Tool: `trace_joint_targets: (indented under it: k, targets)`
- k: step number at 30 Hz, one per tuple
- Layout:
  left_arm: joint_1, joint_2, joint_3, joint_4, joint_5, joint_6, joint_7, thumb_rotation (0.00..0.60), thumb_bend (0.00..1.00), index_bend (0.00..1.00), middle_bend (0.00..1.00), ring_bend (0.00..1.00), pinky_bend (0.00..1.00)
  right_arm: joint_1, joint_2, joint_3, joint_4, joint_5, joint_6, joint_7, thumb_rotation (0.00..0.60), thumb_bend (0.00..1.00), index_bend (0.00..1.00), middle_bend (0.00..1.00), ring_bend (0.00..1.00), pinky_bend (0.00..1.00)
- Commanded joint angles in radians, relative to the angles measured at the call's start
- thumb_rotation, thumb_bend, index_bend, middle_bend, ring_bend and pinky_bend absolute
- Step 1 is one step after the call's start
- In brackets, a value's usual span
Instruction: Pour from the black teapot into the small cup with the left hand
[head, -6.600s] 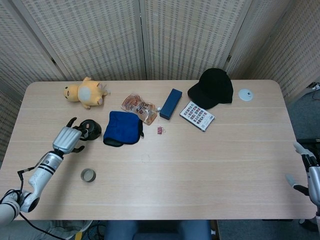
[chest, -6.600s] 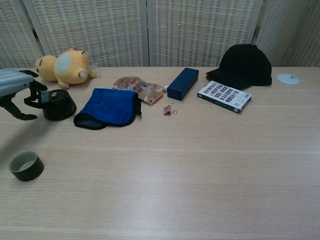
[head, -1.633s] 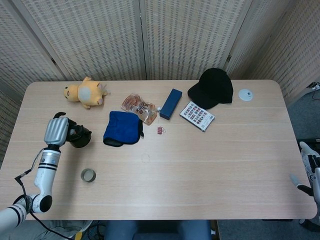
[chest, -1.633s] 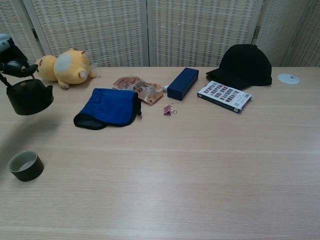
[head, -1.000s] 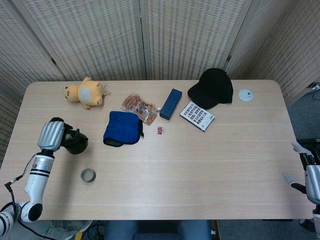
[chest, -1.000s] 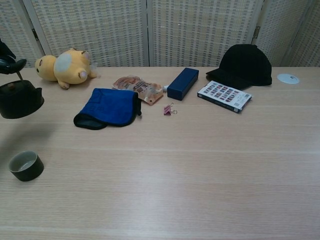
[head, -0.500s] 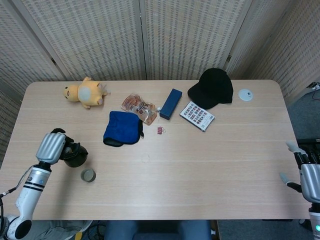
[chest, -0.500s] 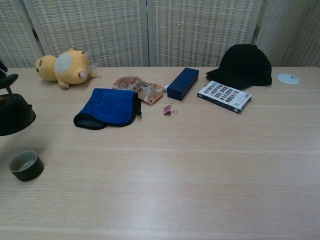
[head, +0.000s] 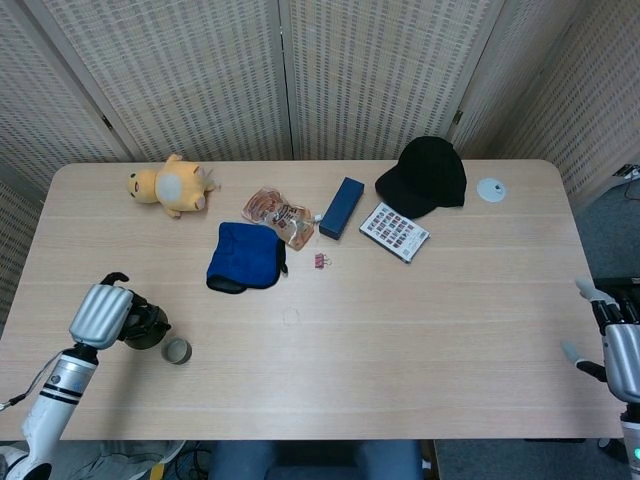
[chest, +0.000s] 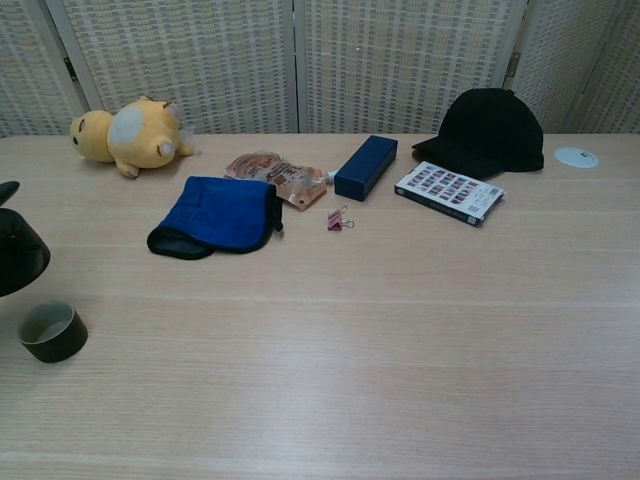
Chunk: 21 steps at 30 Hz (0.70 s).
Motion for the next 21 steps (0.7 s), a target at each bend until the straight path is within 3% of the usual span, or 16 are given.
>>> trace_joint_targets:
  k: [1, 15, 21]
  targets:
    - [0.009, -0.002, 0.008, 0.006, 0.012, 0.011, 0.007, 0.369, 0.47, 1.0, 1.0, 0.95, 0.28, 0.005, 0.012, 0.008, -0.016, 0.001, 0.004, -0.008, 0.6, 0.16, 0.16, 0.28, 0.16, 0.18]
    - [0.034, -0.043, 0.04, 0.099, 0.084, 0.059, 0.06, 0.367, 0.47, 1.0, 1.0, 0.95, 0.28, 0.018, 0.044, 0.033, -0.055, 0.022, 0.006, -0.017, 0.6, 0.16, 0.16, 0.28, 0.16, 0.18]
    - [0.037, -0.071, 0.054, 0.15, 0.128, 0.082, 0.079, 0.397, 0.47, 1.0, 1.0, 0.95, 0.28, 0.018, 0.046, 0.031, -0.055, 0.025, 0.005, -0.016, 0.6, 0.16, 0.16, 0.28, 0.16, 0.18]
